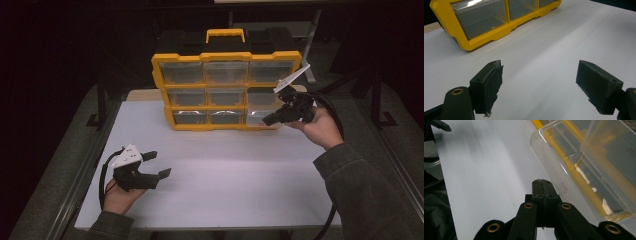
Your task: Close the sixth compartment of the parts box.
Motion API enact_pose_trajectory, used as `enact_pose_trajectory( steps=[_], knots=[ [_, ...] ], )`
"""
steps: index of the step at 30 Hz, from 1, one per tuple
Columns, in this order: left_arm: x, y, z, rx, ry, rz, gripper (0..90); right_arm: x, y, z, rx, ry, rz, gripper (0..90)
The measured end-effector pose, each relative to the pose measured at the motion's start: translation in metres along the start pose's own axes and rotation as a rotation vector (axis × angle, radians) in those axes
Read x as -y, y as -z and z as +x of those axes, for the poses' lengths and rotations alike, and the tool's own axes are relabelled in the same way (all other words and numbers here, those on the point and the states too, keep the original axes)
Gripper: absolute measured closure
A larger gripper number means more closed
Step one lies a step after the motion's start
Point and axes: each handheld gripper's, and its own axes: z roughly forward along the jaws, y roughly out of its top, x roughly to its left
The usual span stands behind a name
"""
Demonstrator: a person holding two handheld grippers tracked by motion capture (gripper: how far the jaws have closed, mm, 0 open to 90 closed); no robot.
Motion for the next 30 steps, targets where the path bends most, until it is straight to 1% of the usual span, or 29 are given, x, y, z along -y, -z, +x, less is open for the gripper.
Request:
enact_pose_trajectory(
  steps=[4, 7, 17, 20, 22, 23, 28, 30],
  knots=[
    [-0.0014, 0.0014, -0.0007, -0.002, -0.002, -0.004, 20.8, -0.0003, 0.0004, -0.0002, -0.002, -0.005, -0.001, 88.8],
    [-0.0011, 0.0012, -0.0008, -0.001, 0.003, 0.002, 20.8, -0.0013, 0.0007, -0.0018, 0.006, -0.012, 0.0, 88.8],
    [-0.0006, 0.0011, 0.0005, -0.002, -0.005, -0.005, 20.8, -0.0027, -0.0001, -0.0057, 0.019, -0.025, 0.001, 88.7],
    [-0.0007, 0.0008, -0.0003, -0.003, 0.001, -0.005, 20.8, -0.0034, -0.0002, -0.0066, 0.021, -0.023, 0.0, 88.7],
    [-0.0007, 0.0011, 0.0002, -0.003, -0.004, -0.004, 20.8, -0.0043, 0.0002, -0.0069, 0.023, -0.029, 0.005, 88.7],
    [-0.0007, 0.0012, 0.0003, -0.002, -0.004, -0.004, 20.8, -0.0055, 0.0003, -0.0065, 0.023, -0.041, 0.003, 88.7],
    [-0.001, 0.0014, -0.0005, -0.002, 0.001, 0.002, 20.8, -0.0087, -0.0001, -0.008, 0.032, -0.04, 0.008, 88.7],
    [-0.0008, 0.001, -0.0002, -0.001, -0.002, -0.004, 20.8, -0.0091, -0.0002, -0.0082, 0.034, -0.041, 0.01, 88.7]
  ],
)
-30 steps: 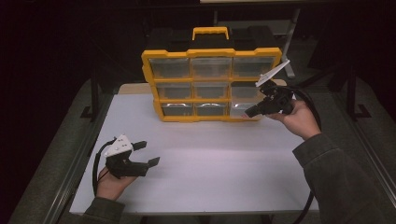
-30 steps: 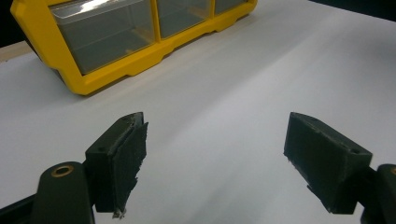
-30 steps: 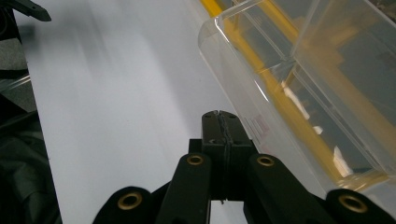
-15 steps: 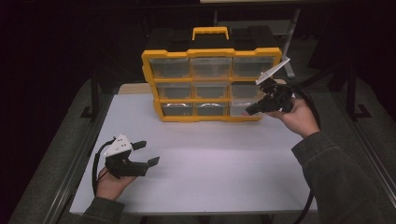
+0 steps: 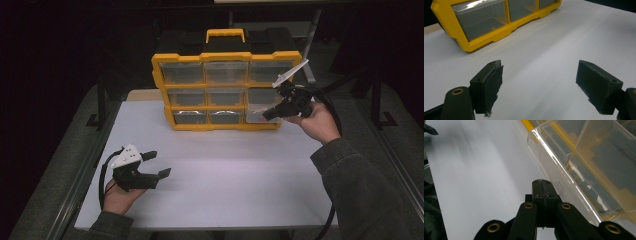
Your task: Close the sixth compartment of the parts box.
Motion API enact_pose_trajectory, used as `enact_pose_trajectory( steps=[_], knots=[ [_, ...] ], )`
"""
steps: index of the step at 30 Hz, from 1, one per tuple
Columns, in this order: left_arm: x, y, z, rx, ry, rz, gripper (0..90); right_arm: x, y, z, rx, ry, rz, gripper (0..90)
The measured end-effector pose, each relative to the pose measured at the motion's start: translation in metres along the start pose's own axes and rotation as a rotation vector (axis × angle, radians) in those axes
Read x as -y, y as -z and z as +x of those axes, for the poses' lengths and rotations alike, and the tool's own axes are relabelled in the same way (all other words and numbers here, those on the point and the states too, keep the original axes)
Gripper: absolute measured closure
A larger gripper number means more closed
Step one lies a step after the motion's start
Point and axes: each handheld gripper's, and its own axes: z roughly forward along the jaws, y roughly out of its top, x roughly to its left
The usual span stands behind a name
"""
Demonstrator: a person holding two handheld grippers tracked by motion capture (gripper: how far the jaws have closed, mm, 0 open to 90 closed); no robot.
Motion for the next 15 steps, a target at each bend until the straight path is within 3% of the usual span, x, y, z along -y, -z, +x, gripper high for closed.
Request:
enact_pose_trajectory(
  steps=[15],
  knots=[
    [0.0003, -0.0002, 0.0013, 0.0, 0.006, -0.004, 20.8, -0.0059, -0.0015, -0.0087, 0.017, -0.015, -0.007, 88.7]
  ],
)
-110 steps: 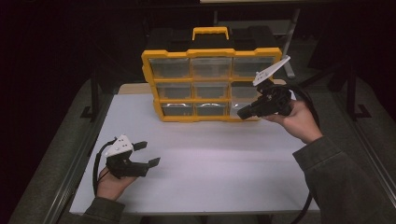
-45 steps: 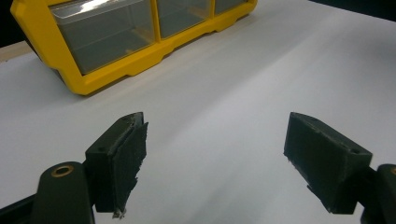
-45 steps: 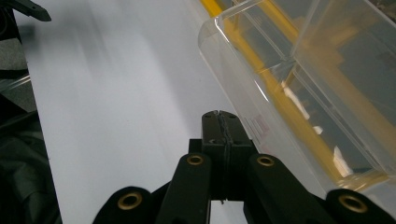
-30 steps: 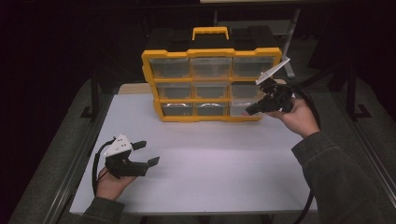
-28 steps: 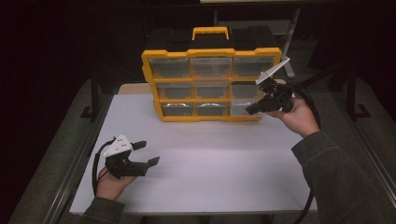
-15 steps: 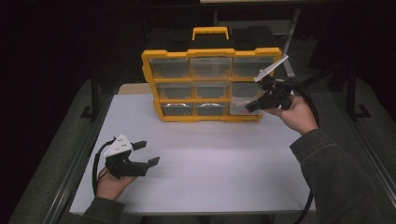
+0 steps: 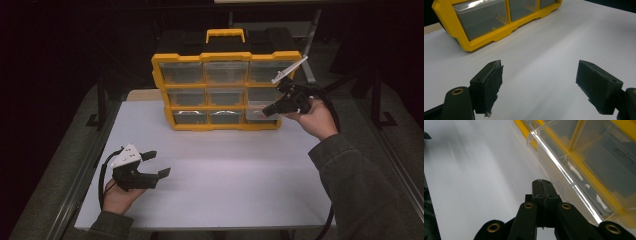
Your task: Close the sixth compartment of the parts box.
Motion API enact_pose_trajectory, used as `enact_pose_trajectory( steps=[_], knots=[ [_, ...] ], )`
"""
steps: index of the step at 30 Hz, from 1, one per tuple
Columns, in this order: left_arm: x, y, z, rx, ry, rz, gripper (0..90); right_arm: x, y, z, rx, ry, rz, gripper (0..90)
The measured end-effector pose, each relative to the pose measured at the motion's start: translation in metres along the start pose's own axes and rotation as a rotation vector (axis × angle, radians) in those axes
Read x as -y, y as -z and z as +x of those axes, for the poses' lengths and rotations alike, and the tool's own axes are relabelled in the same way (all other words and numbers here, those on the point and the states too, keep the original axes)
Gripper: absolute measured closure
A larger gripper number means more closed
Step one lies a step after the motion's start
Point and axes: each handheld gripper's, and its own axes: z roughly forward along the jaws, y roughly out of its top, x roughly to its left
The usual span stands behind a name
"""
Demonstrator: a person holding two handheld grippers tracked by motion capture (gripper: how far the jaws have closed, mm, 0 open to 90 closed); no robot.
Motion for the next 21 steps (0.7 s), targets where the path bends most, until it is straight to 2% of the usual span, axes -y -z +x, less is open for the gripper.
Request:
enact_pose_trajectory(
  steps=[13, 21],
  knots=[
    [-0.001, -0.001, 0.001, 0.004, -0.002, 0.004, 20.8, -0.004, -0.001, -0.006, 0.01, -0.001, 0.003, 88.7],
    [-0.001, 0.0, 0.001, 0.001, 0.0, 0.002, 20.8, -0.011, -0.003, -0.006, 0.017, 0.019, 0.011, 88.7]
  ],
)
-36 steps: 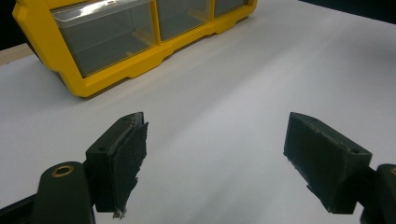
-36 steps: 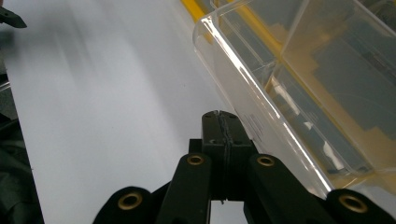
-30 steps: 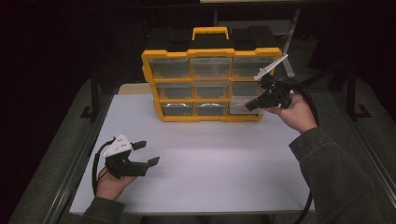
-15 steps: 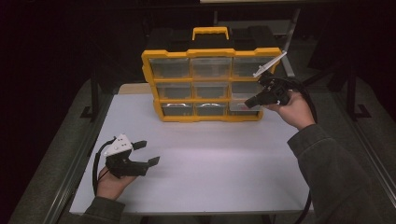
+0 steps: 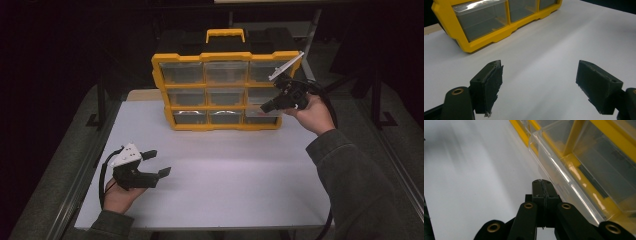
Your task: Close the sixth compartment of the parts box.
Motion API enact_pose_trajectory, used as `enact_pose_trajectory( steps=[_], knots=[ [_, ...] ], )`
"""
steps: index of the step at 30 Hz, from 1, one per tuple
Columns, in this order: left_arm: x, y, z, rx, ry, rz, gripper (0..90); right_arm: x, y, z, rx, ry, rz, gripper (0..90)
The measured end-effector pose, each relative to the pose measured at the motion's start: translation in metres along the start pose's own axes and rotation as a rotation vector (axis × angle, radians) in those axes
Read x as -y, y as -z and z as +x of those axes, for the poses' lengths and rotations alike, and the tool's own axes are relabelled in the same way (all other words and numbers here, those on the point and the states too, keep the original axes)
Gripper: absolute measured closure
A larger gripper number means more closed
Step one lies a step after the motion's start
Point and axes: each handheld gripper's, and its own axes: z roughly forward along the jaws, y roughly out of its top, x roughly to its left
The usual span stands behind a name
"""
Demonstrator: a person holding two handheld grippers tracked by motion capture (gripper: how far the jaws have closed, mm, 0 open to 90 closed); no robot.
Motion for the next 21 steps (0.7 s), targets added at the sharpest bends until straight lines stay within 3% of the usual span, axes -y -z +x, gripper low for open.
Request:
enact_pose_trajectory(
  steps=[21],
  knots=[
    [0.0011, 0.0027, 0.0009, -0.007, 0.001, 0.0, 20.8, -0.0067, -0.001, -0.0066, 0.014, -0.012, -0.013, 88.7]
  ],
)
